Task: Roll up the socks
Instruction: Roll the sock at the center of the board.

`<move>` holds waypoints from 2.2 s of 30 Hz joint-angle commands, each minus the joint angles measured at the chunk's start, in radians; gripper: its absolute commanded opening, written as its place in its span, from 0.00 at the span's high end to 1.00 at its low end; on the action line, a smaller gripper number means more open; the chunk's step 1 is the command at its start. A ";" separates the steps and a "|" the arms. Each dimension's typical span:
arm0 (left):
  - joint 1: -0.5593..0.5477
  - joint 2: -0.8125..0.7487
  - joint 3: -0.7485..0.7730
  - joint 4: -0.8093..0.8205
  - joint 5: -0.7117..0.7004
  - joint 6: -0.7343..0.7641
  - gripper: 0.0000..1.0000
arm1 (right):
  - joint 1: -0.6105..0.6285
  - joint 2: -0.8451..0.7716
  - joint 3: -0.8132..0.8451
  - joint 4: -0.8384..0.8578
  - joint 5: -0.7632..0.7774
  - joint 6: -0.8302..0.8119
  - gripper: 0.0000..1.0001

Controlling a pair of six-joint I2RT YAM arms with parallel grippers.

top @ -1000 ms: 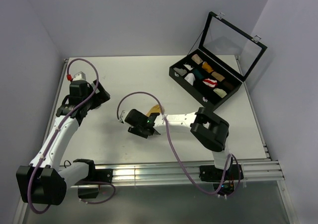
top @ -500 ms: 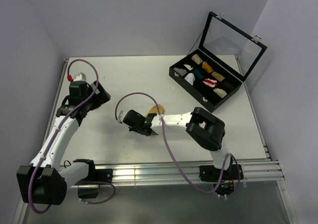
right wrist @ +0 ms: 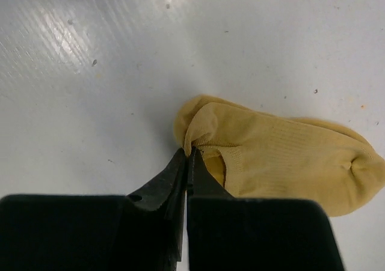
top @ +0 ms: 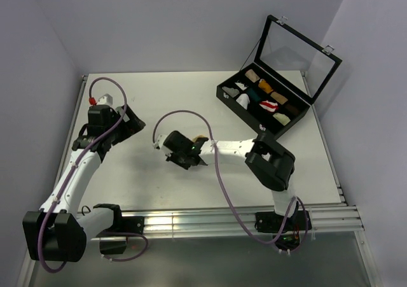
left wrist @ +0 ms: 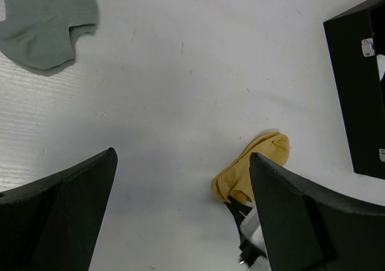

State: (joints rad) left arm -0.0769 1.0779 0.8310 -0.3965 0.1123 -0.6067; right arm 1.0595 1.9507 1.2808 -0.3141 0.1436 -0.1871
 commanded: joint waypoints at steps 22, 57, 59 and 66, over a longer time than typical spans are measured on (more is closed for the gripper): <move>-0.196 0.071 -0.055 0.079 -0.026 -0.134 0.06 | -0.498 0.060 -0.195 0.555 -1.072 0.670 1.00; -0.491 0.586 0.103 0.166 -0.108 -0.200 0.28 | -0.586 0.177 -0.250 0.618 -1.086 0.830 1.00; -0.494 0.603 0.114 0.166 -0.108 -0.197 0.28 | -0.586 0.175 -0.245 0.609 -1.084 0.824 1.00; -0.515 0.642 0.135 0.110 -0.155 -0.185 0.30 | -0.586 0.169 -0.239 0.601 -1.078 0.827 1.00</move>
State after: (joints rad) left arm -0.5804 1.6974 0.9577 -0.2493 -0.0048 -0.7982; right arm 0.4831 2.1174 1.0271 0.3229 -0.9852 0.6674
